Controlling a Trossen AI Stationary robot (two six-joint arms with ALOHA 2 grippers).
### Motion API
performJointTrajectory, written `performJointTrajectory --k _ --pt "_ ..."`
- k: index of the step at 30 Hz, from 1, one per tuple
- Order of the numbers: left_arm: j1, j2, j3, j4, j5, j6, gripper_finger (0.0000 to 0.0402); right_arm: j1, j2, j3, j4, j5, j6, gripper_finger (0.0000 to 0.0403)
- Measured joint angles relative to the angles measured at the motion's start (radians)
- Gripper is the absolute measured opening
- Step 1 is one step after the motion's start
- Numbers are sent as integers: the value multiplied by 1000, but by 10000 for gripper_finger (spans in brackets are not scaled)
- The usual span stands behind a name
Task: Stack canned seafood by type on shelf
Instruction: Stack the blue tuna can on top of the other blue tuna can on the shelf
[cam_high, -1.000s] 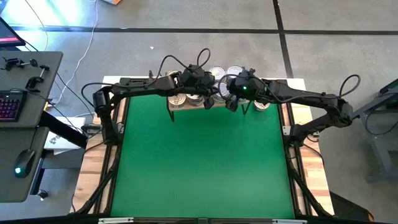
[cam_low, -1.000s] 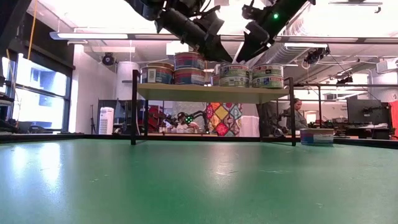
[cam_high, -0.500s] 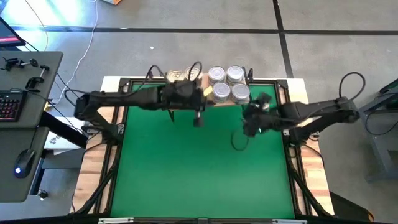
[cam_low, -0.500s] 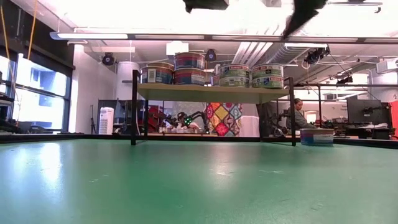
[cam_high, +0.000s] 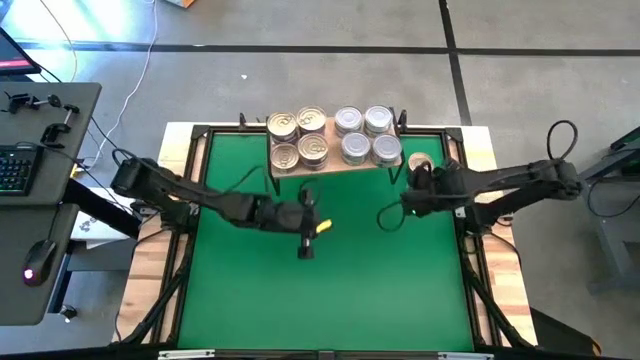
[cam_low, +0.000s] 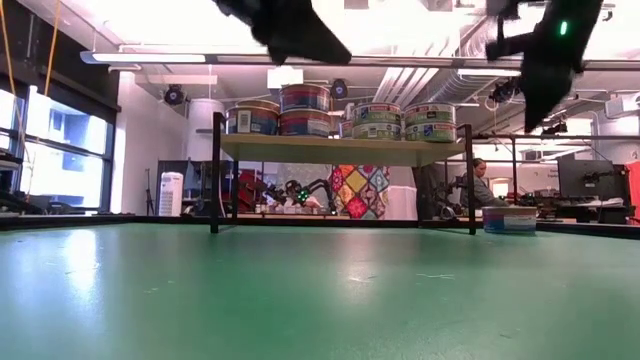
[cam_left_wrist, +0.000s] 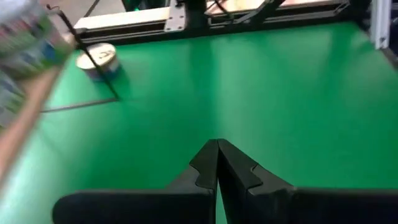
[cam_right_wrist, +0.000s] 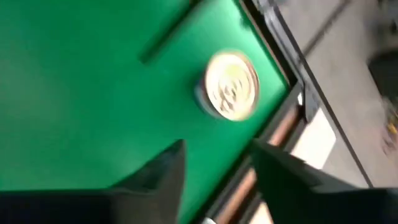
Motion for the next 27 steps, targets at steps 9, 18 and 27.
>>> performJointTrajectory --k 9,18,27 --pt "-127 0 -231 320 -167 -115 0 -391 9 -242 324 -98 -277 9" --pt "-171 -1 -258 387 -195 -107 0 -598 15 -245 396 -247 -398 3" --pt "-173 -1 -258 386 -195 -97 0 -466 15 -245 446 -358 -483 1"
